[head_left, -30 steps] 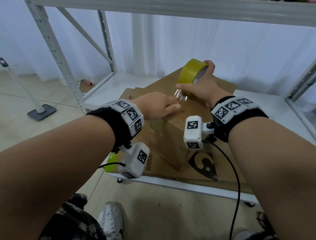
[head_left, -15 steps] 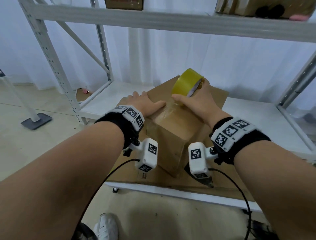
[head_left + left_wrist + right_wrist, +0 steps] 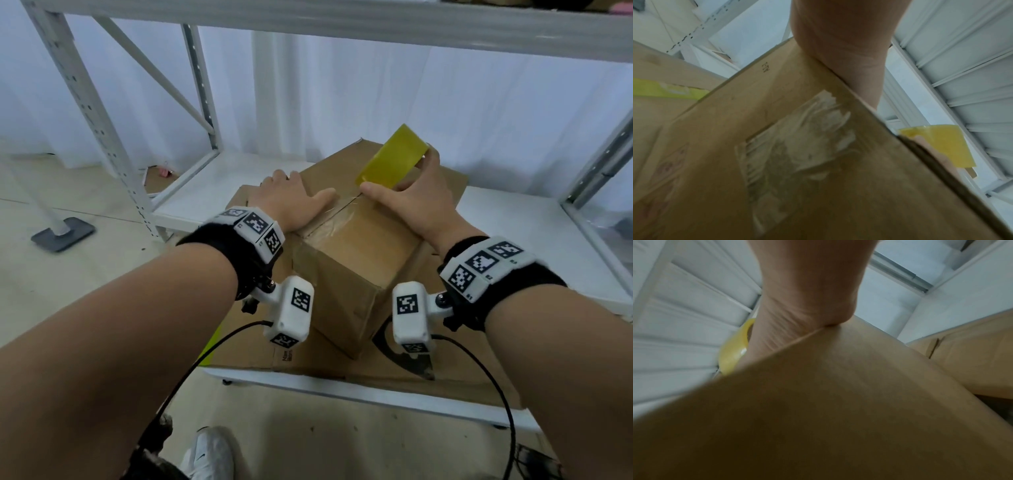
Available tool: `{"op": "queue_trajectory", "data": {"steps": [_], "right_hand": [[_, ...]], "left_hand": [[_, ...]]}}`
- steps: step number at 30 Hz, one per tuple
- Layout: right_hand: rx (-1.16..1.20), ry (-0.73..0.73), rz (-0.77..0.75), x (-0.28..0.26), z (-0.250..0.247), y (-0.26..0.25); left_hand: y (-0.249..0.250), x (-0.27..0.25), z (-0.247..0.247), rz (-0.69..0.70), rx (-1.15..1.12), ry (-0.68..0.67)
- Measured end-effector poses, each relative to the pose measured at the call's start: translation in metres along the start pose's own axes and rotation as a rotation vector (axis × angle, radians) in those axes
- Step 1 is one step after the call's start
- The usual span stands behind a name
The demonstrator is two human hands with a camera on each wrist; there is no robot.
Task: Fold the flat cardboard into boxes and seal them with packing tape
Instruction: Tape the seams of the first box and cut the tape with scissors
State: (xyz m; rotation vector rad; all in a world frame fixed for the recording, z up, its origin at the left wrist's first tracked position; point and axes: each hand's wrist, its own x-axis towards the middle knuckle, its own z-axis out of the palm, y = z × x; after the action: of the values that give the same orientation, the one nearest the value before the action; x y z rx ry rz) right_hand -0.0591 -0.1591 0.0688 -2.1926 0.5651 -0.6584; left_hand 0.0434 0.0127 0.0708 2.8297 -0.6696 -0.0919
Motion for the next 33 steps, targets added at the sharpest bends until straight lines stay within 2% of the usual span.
{"op": "queue_trajectory", "data": {"steps": [6, 12, 17, 24, 30, 33], "right_hand": [[0.063, 0.009, 0.03, 0.002, 0.004, 0.003], [0.038, 0.007, 0.005, 0.001, 0.002, 0.003], [0.03, -0.064, 0.01, 0.006, 0.003, 0.004], [0.167, -0.276, 0.153, 0.025, 0.003, 0.004], [0.169, -0.246, 0.144, 0.023, 0.003, 0.003], [0.162, -0.252, 0.154, 0.021, 0.0, 0.002]], "left_hand": [[0.001, -0.005, -0.003, 0.048, -0.049, -0.016], [0.007, -0.007, -0.003, 0.065, 0.044, -0.101], [0.016, -0.003, -0.001, 0.018, 0.053, -0.072], [0.023, 0.011, -0.002, -0.053, 0.049, -0.106], [0.021, -0.001, -0.004, -0.005, 0.096, -0.109], [0.025, -0.013, -0.004, 0.01, 0.171, -0.161]]}}
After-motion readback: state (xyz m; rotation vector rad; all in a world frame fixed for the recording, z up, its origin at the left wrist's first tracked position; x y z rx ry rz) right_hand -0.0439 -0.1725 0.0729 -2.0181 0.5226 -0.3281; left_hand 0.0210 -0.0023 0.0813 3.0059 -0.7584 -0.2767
